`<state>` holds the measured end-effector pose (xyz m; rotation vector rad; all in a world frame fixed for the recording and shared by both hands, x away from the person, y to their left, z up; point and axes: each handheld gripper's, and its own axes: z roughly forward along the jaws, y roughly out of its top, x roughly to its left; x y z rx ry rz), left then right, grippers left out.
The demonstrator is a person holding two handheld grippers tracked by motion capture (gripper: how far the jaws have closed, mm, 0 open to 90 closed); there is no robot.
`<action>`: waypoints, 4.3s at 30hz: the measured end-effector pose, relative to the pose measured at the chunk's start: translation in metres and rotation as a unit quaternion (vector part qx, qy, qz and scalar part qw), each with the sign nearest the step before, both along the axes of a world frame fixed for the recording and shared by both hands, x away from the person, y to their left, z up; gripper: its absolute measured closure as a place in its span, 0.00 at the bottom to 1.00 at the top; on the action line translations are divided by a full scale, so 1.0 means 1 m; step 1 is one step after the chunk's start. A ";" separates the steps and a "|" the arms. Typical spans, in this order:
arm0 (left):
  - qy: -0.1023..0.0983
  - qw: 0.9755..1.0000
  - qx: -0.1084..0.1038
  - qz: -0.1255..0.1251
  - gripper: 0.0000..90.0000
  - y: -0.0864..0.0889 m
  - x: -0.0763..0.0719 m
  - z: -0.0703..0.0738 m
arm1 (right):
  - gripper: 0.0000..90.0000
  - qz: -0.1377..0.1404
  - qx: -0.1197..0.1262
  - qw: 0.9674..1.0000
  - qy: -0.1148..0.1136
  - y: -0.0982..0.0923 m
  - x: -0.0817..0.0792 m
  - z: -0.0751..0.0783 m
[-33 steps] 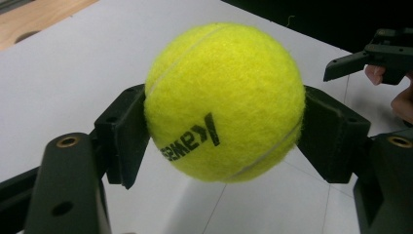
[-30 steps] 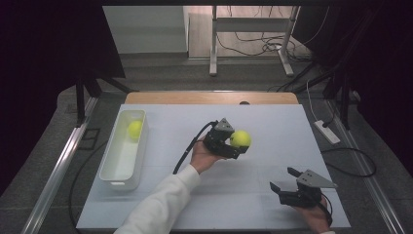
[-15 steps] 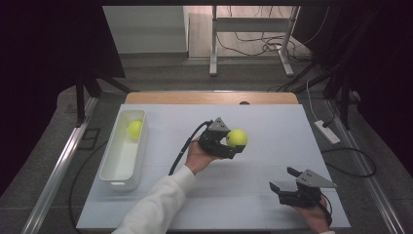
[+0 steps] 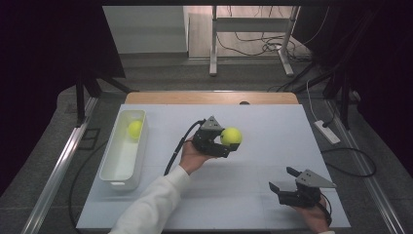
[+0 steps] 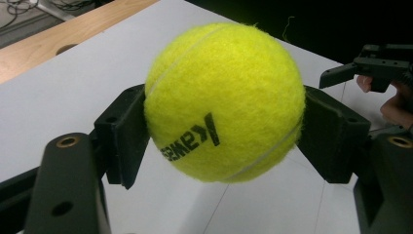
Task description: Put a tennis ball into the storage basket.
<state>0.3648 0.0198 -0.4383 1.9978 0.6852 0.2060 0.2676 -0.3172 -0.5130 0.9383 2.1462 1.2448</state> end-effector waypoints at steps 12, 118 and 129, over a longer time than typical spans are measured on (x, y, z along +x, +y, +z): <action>0.005 1.000 -0.015 0.007 0.30 0.010 -0.004 0.005 | 0.14 -0.001 0.000 1.000 0.000 0.000 0.000 0.000; -0.032 0.989 -0.033 0.139 0.30 0.144 -0.052 0.045 | 0.14 -0.001 -0.004 1.000 -0.001 0.003 0.001 0.000; -0.033 0.987 -0.030 0.157 0.30 0.158 -0.057 0.047 | 0.14 0.001 -0.004 1.000 0.000 0.003 0.003 -0.001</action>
